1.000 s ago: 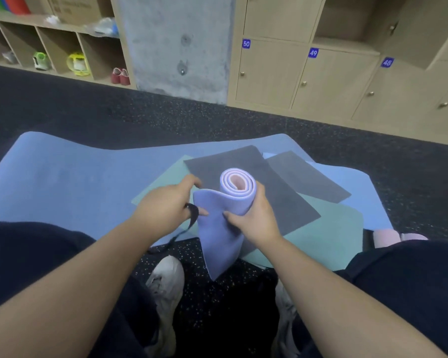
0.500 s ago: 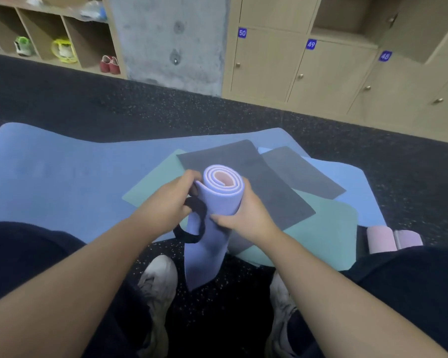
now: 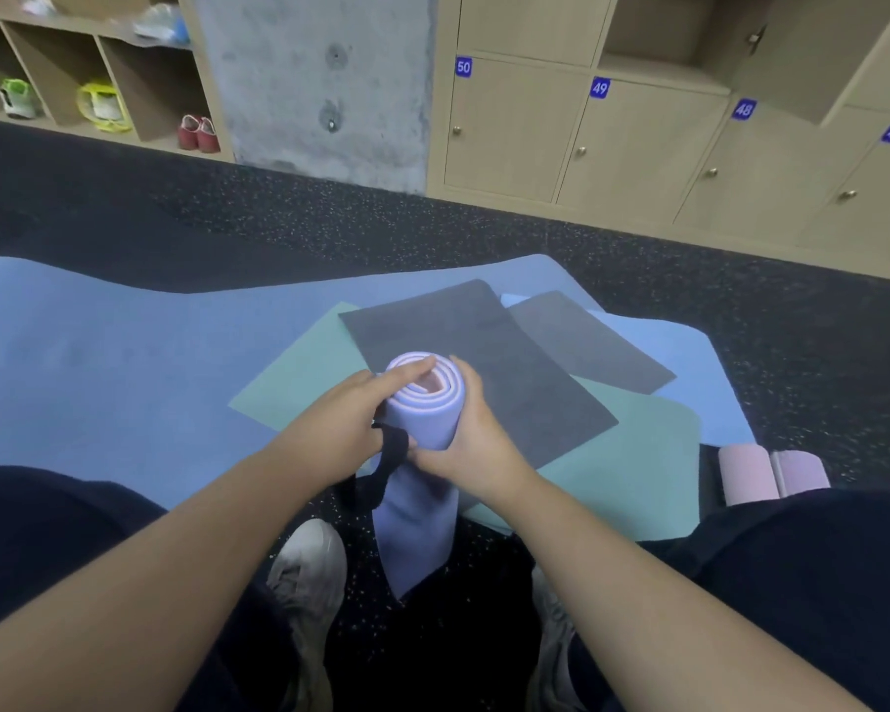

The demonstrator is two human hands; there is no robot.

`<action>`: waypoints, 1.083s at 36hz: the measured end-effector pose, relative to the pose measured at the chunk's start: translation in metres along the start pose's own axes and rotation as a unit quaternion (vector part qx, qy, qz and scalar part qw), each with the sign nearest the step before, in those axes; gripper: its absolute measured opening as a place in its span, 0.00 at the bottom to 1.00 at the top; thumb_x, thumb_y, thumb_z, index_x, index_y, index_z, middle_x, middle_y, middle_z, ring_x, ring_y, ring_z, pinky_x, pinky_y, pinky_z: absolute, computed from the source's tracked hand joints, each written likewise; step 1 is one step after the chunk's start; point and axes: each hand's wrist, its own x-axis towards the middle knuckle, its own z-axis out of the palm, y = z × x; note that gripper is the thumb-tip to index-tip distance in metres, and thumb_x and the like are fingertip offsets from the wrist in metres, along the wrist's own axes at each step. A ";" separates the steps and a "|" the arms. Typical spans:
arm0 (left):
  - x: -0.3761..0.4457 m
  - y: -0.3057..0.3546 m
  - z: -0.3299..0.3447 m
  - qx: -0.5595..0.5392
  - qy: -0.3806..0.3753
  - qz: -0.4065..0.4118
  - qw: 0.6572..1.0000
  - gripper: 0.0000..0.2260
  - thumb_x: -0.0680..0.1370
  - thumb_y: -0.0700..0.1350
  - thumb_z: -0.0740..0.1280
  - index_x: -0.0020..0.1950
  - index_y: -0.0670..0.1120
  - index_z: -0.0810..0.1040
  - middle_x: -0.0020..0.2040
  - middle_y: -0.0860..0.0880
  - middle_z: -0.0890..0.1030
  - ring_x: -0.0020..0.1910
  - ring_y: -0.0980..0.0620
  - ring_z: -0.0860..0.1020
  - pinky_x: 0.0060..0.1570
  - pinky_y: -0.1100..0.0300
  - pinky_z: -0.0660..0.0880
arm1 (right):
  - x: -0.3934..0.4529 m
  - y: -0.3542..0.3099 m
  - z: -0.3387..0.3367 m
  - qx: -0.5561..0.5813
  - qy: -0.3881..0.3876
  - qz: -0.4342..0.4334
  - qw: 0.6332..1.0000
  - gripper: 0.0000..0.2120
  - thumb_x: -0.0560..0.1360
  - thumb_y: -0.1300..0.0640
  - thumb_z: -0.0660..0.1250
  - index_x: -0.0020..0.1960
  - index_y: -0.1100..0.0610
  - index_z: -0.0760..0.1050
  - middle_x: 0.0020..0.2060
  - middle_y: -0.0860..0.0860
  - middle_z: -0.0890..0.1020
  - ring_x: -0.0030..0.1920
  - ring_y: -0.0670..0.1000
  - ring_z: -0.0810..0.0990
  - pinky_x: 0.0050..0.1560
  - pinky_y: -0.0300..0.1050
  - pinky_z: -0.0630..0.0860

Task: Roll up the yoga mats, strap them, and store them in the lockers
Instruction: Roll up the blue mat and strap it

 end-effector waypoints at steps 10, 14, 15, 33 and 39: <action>0.010 0.013 0.006 -0.013 -0.040 -0.027 0.999 0.40 0.73 0.45 0.73 0.66 0.79 0.53 0.54 0.48 0.72 0.50 0.50 0.75 0.56 0.55 0.72 | 0.004 0.013 -0.013 -0.046 -0.008 0.057 0.997 0.45 0.62 0.52 0.82 0.70 0.42 0.60 0.61 0.35 0.75 0.60 0.37 0.75 0.54 0.35 0.72; 0.008 0.016 0.007 0.032 -0.033 -0.020 0.999 0.43 0.75 0.43 0.70 0.68 0.76 0.43 0.55 0.49 0.72 0.51 0.49 0.74 0.54 0.55 0.71 | 0.003 0.012 -0.011 -0.057 0.021 0.070 0.996 0.37 0.64 0.50 0.78 0.68 0.42 0.65 0.57 0.36 0.79 0.55 0.37 0.77 0.49 0.33 0.73; 0.008 0.016 0.006 0.016 -0.024 -0.025 0.999 0.45 0.74 0.43 0.71 0.69 0.74 0.41 0.56 0.51 0.73 0.51 0.50 0.74 0.54 0.56 0.71 | 0.003 0.009 -0.011 -0.051 0.030 0.064 0.996 0.36 0.64 0.50 0.78 0.67 0.41 0.66 0.57 0.36 0.79 0.55 0.35 0.77 0.49 0.33 0.74; 0.052 0.076 -0.083 0.165 0.203 0.166 0.951 0.21 0.66 0.48 0.77 0.51 0.54 0.69 0.52 0.54 0.68 0.49 0.53 0.68 0.42 0.56 0.74 | 0.029 -0.075 -0.098 -0.128 -0.020 -0.060 0.990 0.42 0.63 0.58 0.78 0.73 0.47 0.64 0.65 0.37 0.74 0.63 0.33 0.72 0.62 0.35 0.70; 0.063 0.062 -0.074 0.154 0.068 0.266 0.949 0.32 0.74 0.45 0.68 0.74 0.61 0.60 0.74 0.61 0.62 0.76 0.58 0.56 0.73 0.56 0.58 | 0.028 -0.067 -0.097 -0.098 -0.012 -0.058 0.993 0.40 0.63 0.58 0.78 0.69 0.41 0.64 0.63 0.35 0.75 0.62 0.35 0.74 0.60 0.38 0.73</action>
